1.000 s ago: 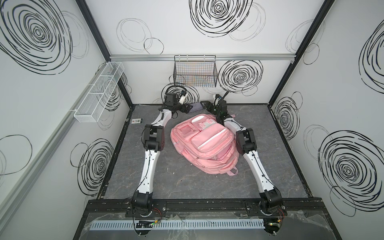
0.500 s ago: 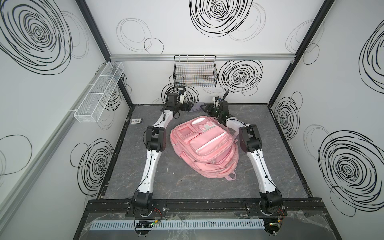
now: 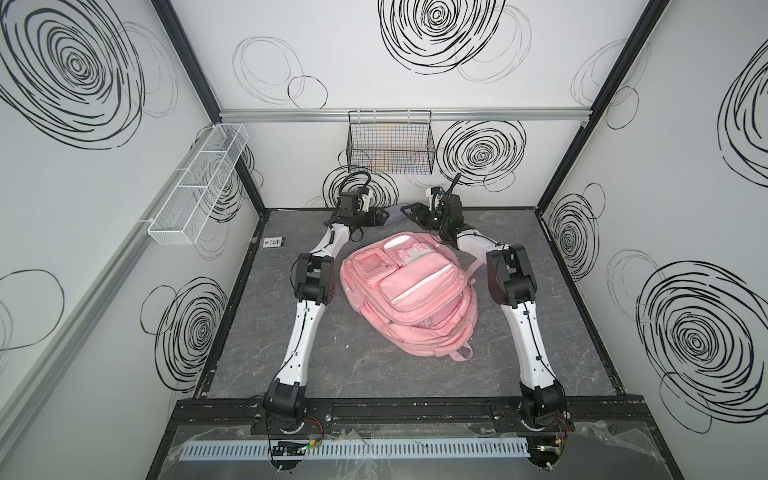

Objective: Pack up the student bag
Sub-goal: 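Close both grippers around the lavender glasses case from either end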

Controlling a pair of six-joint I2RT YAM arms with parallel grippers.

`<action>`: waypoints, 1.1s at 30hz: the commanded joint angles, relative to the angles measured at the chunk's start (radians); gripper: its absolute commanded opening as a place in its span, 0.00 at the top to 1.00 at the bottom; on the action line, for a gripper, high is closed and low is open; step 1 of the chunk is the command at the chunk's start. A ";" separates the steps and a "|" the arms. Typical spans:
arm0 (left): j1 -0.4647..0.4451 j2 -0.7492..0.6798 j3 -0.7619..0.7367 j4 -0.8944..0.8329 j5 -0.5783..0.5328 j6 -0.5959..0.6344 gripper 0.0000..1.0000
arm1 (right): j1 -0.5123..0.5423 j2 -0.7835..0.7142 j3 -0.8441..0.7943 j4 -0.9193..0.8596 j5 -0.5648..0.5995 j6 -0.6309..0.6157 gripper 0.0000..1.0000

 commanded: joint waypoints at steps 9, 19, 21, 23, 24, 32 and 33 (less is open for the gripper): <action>-0.032 0.010 0.004 0.054 0.104 -0.034 0.16 | -0.031 0.025 0.011 -0.055 0.068 0.000 0.26; -0.022 -0.043 -0.115 0.205 0.121 -0.074 0.16 | -0.015 0.182 0.179 -0.062 0.102 0.026 0.26; -0.023 -0.042 -0.116 0.222 0.098 -0.085 0.15 | -0.009 0.220 0.220 -0.050 0.090 0.040 0.26; -0.028 -0.023 -0.092 0.233 0.114 -0.105 0.15 | -0.004 0.262 0.272 -0.041 0.079 0.061 0.26; -0.031 -0.011 -0.075 0.232 0.122 -0.116 0.14 | 0.001 0.284 0.301 -0.042 0.075 0.072 0.26; -0.036 0.019 -0.066 0.278 0.178 -0.197 0.17 | 0.022 0.375 0.381 0.050 0.082 0.161 0.25; -0.037 0.019 -0.065 0.280 0.185 -0.198 0.18 | 0.025 0.388 0.399 0.055 0.080 0.169 0.25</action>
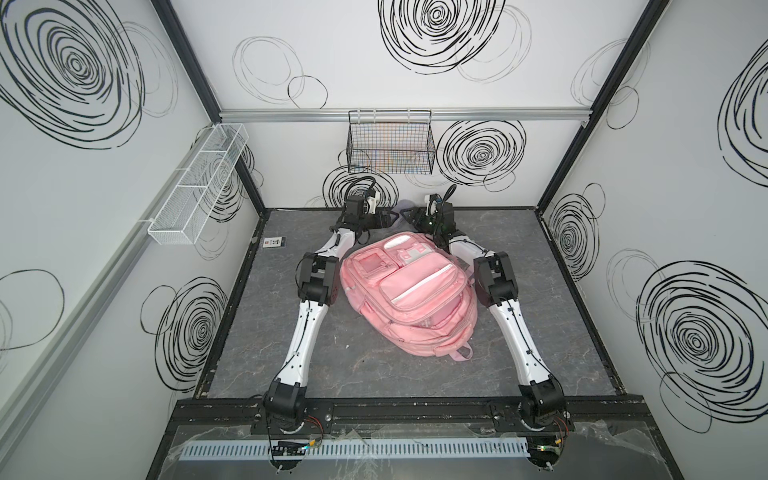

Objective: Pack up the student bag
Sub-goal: 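Close both grippers around the lavender glasses case from either end, then lift the glasses case with the right gripper while the left gripper lets go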

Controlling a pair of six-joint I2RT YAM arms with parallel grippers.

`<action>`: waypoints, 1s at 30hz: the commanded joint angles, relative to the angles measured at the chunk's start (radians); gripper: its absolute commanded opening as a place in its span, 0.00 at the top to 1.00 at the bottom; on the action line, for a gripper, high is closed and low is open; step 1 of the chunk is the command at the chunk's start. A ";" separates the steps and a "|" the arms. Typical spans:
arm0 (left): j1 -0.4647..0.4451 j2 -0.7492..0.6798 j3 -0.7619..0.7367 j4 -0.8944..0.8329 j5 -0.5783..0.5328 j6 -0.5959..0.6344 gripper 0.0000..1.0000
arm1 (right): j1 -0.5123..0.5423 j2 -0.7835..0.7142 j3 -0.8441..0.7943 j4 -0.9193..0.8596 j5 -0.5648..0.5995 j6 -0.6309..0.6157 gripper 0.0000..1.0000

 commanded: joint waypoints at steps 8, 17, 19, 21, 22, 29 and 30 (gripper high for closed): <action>-0.008 0.016 0.007 0.076 0.076 -0.043 0.18 | 0.019 0.103 0.067 0.097 -0.007 0.153 0.25; -0.008 0.024 0.005 0.078 0.119 -0.062 0.18 | 0.019 0.123 0.070 0.164 -0.025 0.228 0.25; -0.010 0.030 0.011 0.086 0.137 -0.068 0.19 | 0.019 0.128 0.073 0.180 -0.032 0.244 0.26; -0.009 0.035 0.013 0.096 0.156 -0.078 0.20 | 0.019 0.130 0.074 0.182 -0.033 0.250 0.27; -0.010 0.039 0.011 0.105 0.173 -0.089 0.20 | 0.019 0.130 0.074 0.186 -0.036 0.254 0.28; -0.017 0.046 0.010 0.129 0.234 -0.111 0.23 | 0.021 0.126 0.073 0.206 -0.061 0.273 0.35; -0.017 0.047 0.009 0.126 0.235 -0.110 0.24 | 0.021 0.126 0.074 0.208 -0.063 0.270 0.36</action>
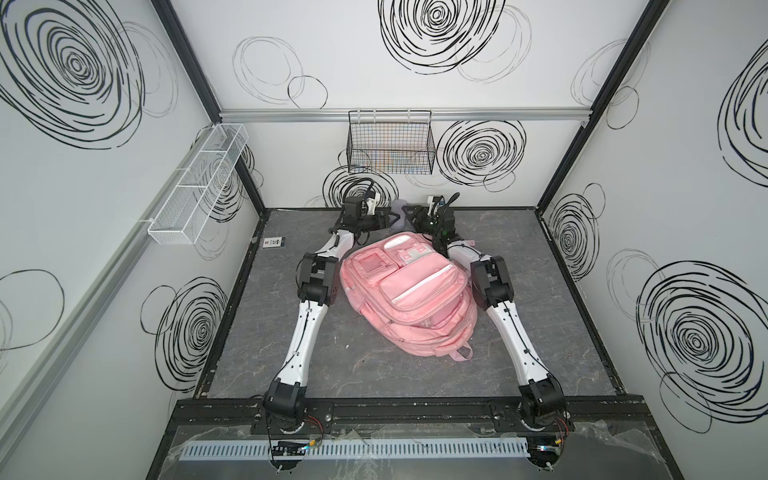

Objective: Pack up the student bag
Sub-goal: 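Lift the glasses case with the right gripper while the left gripper lets go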

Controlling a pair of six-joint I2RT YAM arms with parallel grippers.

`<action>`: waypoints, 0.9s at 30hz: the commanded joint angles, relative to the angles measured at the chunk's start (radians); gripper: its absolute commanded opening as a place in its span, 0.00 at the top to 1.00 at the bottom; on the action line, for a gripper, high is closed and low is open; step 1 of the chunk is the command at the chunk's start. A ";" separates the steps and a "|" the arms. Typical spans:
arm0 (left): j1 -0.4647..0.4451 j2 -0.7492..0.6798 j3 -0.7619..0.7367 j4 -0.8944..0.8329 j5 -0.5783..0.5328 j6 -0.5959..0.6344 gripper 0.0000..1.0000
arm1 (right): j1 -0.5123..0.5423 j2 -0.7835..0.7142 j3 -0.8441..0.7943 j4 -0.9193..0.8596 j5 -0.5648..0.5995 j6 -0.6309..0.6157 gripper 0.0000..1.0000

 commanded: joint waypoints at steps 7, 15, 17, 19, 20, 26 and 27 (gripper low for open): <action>-0.037 0.013 -0.013 0.088 0.105 -0.022 0.26 | 0.041 -0.009 -0.015 -0.100 -0.096 -0.072 0.41; -0.057 -0.025 -0.104 0.174 0.166 -0.074 0.33 | 0.051 -0.208 -0.252 -0.248 -0.022 -0.300 0.43; -0.059 -0.040 -0.129 0.186 0.167 -0.075 0.34 | 0.048 -0.235 -0.283 -0.265 -0.022 -0.324 0.43; -0.062 -0.059 -0.157 0.194 0.170 -0.074 0.35 | 0.046 -0.260 -0.303 -0.305 -0.021 -0.357 0.44; -0.063 -0.067 -0.169 0.194 0.174 -0.069 0.35 | 0.048 -0.272 -0.311 -0.323 -0.014 -0.374 0.43; -0.058 -0.133 -0.253 0.235 0.162 -0.050 0.33 | 0.066 -0.330 -0.310 -0.450 0.155 -0.542 0.30; -0.053 -0.136 -0.252 0.238 0.149 -0.050 0.32 | 0.069 -0.321 -0.288 -0.472 0.190 -0.568 0.29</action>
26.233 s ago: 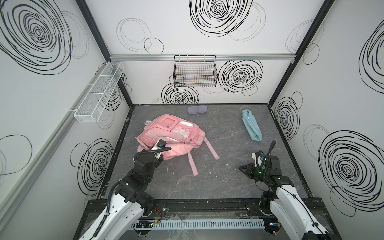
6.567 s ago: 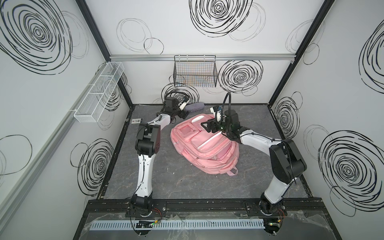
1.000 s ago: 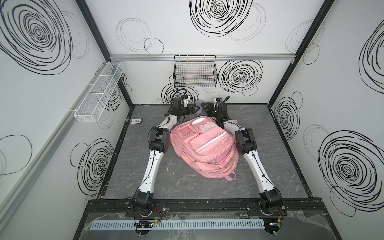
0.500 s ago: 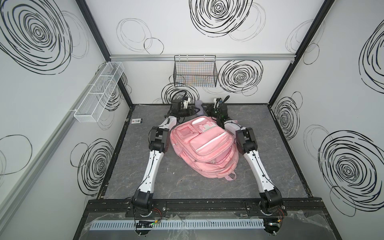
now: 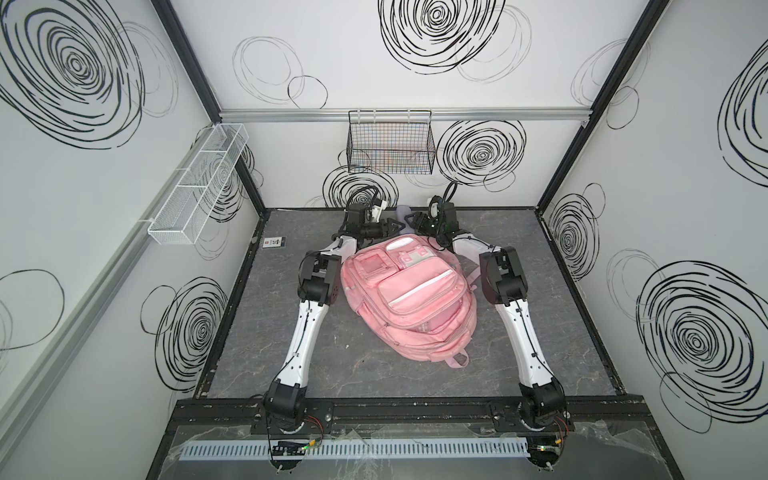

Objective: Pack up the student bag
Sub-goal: 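Lift the glasses case with the right gripper while the left gripper lets go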

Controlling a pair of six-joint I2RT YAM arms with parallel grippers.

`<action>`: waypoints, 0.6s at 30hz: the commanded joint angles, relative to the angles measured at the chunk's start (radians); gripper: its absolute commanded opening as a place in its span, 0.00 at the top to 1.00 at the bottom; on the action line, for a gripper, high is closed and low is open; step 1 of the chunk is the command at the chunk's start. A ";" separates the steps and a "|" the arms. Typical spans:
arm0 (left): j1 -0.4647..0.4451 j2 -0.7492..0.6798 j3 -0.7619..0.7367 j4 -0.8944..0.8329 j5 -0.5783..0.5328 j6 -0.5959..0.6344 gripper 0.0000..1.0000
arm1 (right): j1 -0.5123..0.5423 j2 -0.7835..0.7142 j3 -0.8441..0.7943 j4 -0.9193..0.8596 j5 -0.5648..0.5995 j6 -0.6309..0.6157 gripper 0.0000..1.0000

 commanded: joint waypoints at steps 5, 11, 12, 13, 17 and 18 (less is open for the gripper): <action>0.000 -0.050 0.004 0.069 0.004 -0.007 0.30 | 0.068 0.091 0.249 -0.286 0.149 -0.218 0.23; 0.024 -0.097 -0.061 0.116 0.025 -0.011 0.28 | 0.101 0.120 0.305 -0.370 0.272 -0.353 0.18; 0.031 -0.109 -0.079 0.125 0.026 -0.010 0.28 | 0.103 0.118 0.304 -0.381 0.288 -0.369 0.17; 0.038 -0.119 -0.092 0.129 0.026 -0.008 0.28 | 0.104 0.118 0.301 -0.390 0.298 -0.379 0.17; 0.065 -0.167 -0.157 0.152 0.027 -0.004 0.28 | 0.101 0.123 0.301 -0.419 0.319 -0.424 0.16; 0.072 -0.179 -0.174 0.161 0.027 -0.004 0.28 | 0.100 0.127 0.301 -0.422 0.322 -0.434 0.16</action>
